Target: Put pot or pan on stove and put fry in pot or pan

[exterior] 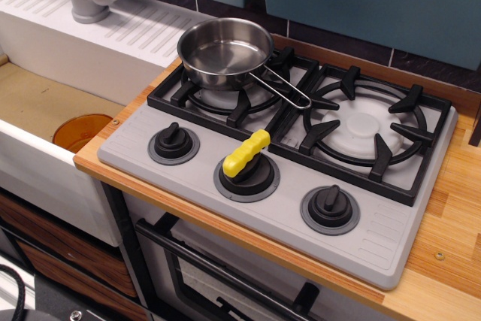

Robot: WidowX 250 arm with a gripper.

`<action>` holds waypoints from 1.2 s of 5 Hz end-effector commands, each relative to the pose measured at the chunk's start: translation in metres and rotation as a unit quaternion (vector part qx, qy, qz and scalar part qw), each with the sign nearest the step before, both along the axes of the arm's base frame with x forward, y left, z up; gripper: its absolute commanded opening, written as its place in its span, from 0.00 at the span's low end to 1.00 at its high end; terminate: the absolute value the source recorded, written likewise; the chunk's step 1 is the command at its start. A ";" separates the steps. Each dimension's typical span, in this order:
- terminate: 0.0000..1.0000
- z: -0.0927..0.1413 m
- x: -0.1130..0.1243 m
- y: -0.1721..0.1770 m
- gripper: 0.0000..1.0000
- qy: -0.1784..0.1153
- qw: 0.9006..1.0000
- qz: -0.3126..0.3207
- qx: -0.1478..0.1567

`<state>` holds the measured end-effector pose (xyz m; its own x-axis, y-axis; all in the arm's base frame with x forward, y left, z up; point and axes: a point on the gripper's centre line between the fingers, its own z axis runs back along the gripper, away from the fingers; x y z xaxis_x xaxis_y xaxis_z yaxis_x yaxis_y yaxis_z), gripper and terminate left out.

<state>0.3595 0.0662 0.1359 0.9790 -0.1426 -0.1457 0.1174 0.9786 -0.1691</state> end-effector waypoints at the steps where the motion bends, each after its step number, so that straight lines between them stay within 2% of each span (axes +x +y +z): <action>1: 0.00 0.035 -0.036 0.004 1.00 -0.112 0.993 -0.011 0.028; 2: 0.00 0.031 -0.065 -0.006 1.00 -0.143 0.988 -0.003 0.050; 4: 0.00 0.023 -0.102 -0.021 1.00 -0.163 0.984 0.008 0.069; 6: 0.00 -0.006 -0.111 -0.035 1.00 -0.183 0.974 -0.004 0.136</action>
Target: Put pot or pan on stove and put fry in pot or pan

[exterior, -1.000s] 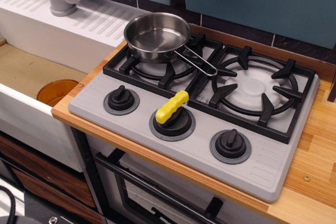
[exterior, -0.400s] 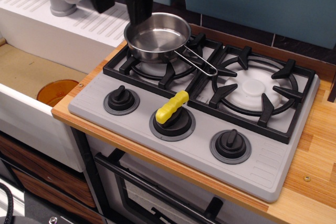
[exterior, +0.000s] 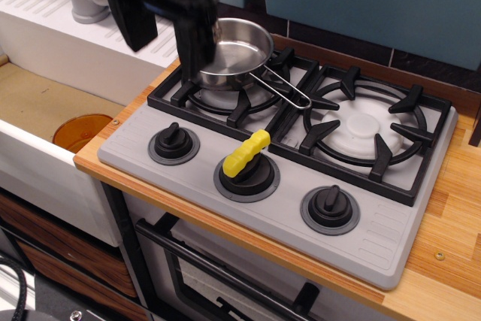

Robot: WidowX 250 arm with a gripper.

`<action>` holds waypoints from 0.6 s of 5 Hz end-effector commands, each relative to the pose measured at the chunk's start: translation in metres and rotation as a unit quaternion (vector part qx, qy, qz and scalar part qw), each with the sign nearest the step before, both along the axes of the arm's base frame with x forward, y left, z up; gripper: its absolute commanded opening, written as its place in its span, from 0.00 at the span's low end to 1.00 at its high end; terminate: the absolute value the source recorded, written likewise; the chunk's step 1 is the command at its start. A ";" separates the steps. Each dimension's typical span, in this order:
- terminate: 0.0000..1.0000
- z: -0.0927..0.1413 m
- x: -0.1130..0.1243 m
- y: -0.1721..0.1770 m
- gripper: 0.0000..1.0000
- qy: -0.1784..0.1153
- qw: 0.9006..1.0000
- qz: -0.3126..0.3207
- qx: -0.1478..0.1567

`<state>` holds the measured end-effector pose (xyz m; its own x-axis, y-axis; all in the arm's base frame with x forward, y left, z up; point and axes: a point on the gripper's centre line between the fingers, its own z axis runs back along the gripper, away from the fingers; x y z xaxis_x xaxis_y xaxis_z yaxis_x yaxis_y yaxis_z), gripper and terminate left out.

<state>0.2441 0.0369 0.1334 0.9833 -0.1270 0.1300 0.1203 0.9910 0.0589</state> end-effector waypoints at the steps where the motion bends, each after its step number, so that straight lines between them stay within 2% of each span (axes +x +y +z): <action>1: 0.00 -0.012 0.006 -0.007 1.00 -0.035 0.996 -0.016 0.078; 3: 0.00 -0.029 0.010 -0.012 1.00 -0.036 0.997 -0.021 0.062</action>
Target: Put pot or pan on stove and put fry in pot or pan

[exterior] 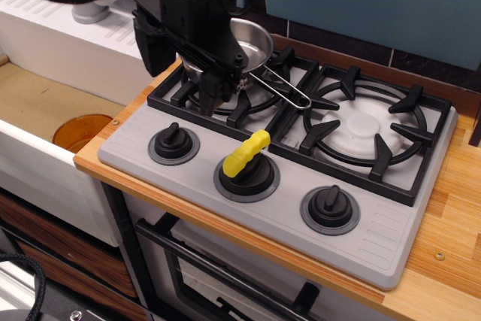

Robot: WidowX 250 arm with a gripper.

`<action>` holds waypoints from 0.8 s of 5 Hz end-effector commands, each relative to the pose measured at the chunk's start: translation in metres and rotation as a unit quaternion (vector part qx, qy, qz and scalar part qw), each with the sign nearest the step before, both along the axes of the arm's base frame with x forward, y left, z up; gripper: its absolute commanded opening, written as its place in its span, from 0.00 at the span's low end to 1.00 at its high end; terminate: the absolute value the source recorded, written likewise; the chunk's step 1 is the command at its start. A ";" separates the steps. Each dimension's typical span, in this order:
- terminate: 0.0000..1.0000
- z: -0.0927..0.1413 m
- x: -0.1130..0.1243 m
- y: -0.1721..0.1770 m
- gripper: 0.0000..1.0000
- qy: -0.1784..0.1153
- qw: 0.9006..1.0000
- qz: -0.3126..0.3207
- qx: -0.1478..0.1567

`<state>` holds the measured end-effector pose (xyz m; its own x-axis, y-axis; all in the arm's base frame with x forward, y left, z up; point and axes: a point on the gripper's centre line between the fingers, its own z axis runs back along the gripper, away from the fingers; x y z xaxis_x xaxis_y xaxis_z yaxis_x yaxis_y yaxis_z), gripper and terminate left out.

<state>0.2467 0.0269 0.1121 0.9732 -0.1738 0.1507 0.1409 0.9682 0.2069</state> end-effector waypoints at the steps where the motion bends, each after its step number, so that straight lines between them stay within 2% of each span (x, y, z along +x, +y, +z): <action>1: 0.00 -0.020 0.008 -0.009 1.00 -0.017 1.000 -0.010 -0.018; 2: 0.00 -0.032 0.009 -0.018 1.00 -0.021 0.999 -0.008 -0.036; 4: 0.00 -0.047 0.009 -0.027 1.00 -0.042 0.999 -0.003 -0.031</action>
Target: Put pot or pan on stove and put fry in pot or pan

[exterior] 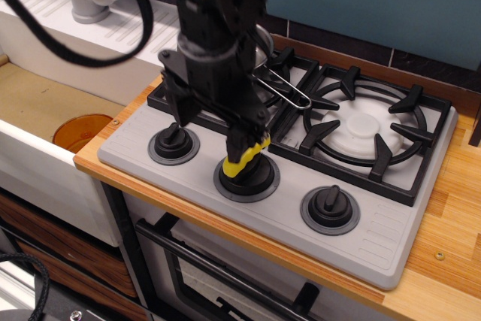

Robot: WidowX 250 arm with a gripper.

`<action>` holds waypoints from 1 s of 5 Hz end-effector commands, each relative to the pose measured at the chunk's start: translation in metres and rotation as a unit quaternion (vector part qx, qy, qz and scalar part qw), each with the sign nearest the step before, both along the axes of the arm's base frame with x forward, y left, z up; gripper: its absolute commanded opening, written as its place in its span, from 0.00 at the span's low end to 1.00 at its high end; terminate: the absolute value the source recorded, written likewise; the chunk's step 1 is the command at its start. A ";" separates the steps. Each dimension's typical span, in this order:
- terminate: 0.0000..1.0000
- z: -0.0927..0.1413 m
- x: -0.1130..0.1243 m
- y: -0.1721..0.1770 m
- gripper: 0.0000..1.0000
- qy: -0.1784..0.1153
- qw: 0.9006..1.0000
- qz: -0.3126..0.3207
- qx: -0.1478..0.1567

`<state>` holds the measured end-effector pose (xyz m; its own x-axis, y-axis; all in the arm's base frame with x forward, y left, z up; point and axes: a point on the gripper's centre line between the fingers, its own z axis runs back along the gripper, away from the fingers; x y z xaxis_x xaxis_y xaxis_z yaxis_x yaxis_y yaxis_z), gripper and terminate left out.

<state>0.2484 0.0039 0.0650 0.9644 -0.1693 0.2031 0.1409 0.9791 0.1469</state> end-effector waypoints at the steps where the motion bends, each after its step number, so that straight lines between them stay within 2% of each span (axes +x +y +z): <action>1: 0.00 -0.004 0.008 -0.007 1.00 -0.028 1.000 0.001 0.000; 5: 0.00 -0.017 0.017 -0.010 1.00 -0.045 0.999 -0.008 -0.016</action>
